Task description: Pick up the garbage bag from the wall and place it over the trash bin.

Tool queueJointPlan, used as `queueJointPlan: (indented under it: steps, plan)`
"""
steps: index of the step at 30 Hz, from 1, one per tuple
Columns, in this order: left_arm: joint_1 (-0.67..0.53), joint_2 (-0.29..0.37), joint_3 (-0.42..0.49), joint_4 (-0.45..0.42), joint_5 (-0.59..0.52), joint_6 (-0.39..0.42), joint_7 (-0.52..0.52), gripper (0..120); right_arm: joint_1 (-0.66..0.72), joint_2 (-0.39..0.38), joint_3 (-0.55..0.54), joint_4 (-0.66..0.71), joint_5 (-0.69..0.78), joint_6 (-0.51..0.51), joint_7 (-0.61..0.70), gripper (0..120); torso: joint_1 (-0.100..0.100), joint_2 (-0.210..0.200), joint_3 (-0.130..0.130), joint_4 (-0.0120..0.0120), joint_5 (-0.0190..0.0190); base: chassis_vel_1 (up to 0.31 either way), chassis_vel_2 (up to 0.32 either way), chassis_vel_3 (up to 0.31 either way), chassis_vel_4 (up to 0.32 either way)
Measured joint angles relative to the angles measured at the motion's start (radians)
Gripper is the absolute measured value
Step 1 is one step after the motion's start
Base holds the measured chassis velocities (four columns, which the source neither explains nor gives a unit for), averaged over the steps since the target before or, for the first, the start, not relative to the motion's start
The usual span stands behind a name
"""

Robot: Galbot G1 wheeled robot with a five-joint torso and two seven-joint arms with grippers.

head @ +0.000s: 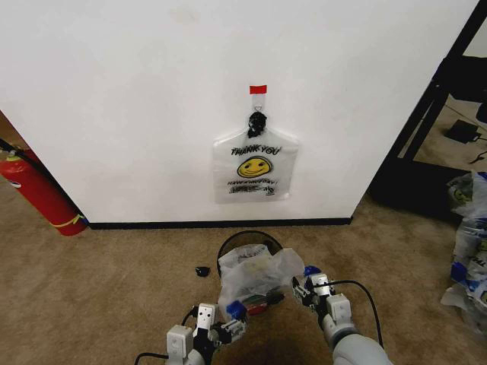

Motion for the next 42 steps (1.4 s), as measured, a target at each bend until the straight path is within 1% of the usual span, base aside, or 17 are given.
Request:
queueJointPlan:
  steps: [4, 8, 14, 19, 20, 23, 25, 29, 30, 33, 35, 37, 38, 39, 40, 41, 42]
  plan:
    - [0.002, 0.01, -0.013, -0.023, 0.011, -0.007, 0.003, 100, -0.027, -0.007, 0.014, 0.029, -0.005, 0.012, -0.011, 100, 0.0, 0.0, 0.0, 0.0, -0.0001, 0.0, 0.0, 0.0, 0.0]
    - [0.003, 0.014, -0.021, -0.036, 0.011, -0.009, 0.003, 100, -0.039, -0.011, 0.019, 0.039, -0.001, 0.019, -0.02, 100, 0.0, 0.0, 0.0, -0.0001, -0.0001, 0.0, 0.0, 0.0, 0.0]
    - [0.004, 0.034, -0.078, -0.115, 0.005, -0.01, 0.007, 100, -0.053, -0.031, 0.03, 0.048, 0.011, 0.067, -0.066, 100, 0.0, 0.0, 0.0, -0.0001, 0.0, 0.0, 0.0, 0.0, 0.0]
    - [-0.032, 0.065, -0.126, -0.17, -0.066, -0.003, 0.005, 100, -0.071, -0.066, 0.026, 0.069, -0.045, 0.111, -0.111, 100, 0.0, 0.0, 0.0, -0.0002, -0.0001, 0.0, 0.0, 0.0, 0.0]
    - [-0.046, 0.073, -0.128, -0.174, -0.084, 0.002, 0.005, 100, -0.081, -0.072, 0.029, 0.074, -0.072, 0.12, -0.113, 100, 0.0, 0.0, 0.0, 0.0007, 0.0001, 0.0, 0.0, 0.0, 0.0]
    - [-0.103, 0.102, -0.132, -0.174, -0.135, 0.014, 0.004, 100, -0.127, -0.081, 0.056, 0.081, -0.164, 0.152, -0.113, 100, 0.0, 0.0, 0.0, 0.0003, 0.0, 0.0, 0.0, 0.0, 0.0]
    - [-0.179, 0.135, -0.127, -0.161, -0.195, 0.029, 0.004, 100, -0.195, -0.084, 0.091, 0.1, -0.217, 0.19, -0.116, 100, 0.0, 0.0, 0.0, -0.0003, -0.0001, 0.0, 0.0, 0.0, 0.0]
    - [-0.359, 0.193, -0.087, -0.094, -0.348, 0.07, 0.004, 100, -0.303, -0.064, 0.183, 0.135, -0.229, 0.317, -0.134, 100, 0.0, 0.0, 0.0, 0.0, -0.0003, 0.0, 0.0, 0.0, 0.0]
    - [-0.359, 0.193, -0.087, -0.094, -0.348, 0.07, 0.004, 100, -0.303, -0.064, 0.183, 0.135, -0.229, 0.317, -0.134, 100, 0.0, 0.0, 0.0, 0.0, -0.0003, 0.0, 0.0, 0.0, 0.0]
    - [-0.58, 0.218, -0.009, 0.007, -0.473, 0.121, 0.009, 100, -0.34, -0.006, 0.256, 0.139, -0.206, 0.452, -0.159, 100, 0.0, 0.0, 0.0, -0.0003, -0.0001, 0.0, 0.0, 0.0, 0.0]
    - [-0.707, 0.221, 0.062, 0.08, -0.51, 0.156, 0.025, 100, -0.348, 0.026, 0.276, 0.141, -0.198, 0.496, -0.168, 100, 0.0, 0.0, 0.0, -0.0002, 0.0004, 0.0, 0.0, 0.0, 0.0]
    - [-0.812, 0.217, 0.14, 0.145, -0.529, 0.187, 0.036, 100, -0.351, 0.046, 0.281, 0.149, -0.195, 0.511, -0.173, 100, 0.0, 0.0, 0.0, -0.0001, 0.0004, 0.0, 0.0, 0.0, 0.0]
    - [-0.912, 0.203, 0.232, 0.205, -0.54, 0.216, 0.047, 100, -0.351, 0.058, 0.282, 0.159, -0.194, 0.516, -0.175, 100, 0.0, 0.0, 0.0, 0.0002, 0.0002, 0.0, 0.0, 0.0, 0.0]
    - [-0.912, 0.203, 0.232, 0.205, -0.54, 0.216, 0.047, 100, -0.351, 0.058, 0.282, 0.159, -0.194, 0.516, -0.175, 100, 0.0, 0.0, 0.0, 0.0002, 0.0002, 0.0, 0.0, 0.0, 0.0]
    - [-0.992, 0.187, 0.308, 0.256, -0.548, 0.245, 0.056, 100, -0.351, 0.068, 0.282, 0.172, -0.193, 0.517, -0.175, 100, 0.0, 0.0, 0.0, 0.0, -0.0006, 0.0, 0.0, 0.0, 0.0]
    - [-1.064, 0.171, 0.376, 0.306, -0.551, 0.272, 0.062, 100, -0.351, 0.074, 0.283, 0.187, -0.188, 0.517, -0.175, 100, 0.0, 0.0, 0.0, -0.0007, 0.0001, 0.0, 0.0, 0.0, 0.0]
    - [-1.104, 0.161, 0.415, 0.338, -0.551, 0.286, 0.068, 100, -0.351, 0.075, 0.285, 0.197, -0.182, 0.517, -0.175, 100, 0.0, 0.0, 0.0, -0.0006, 0.0005, 0.0, 0.0, 0.0, 0.0]
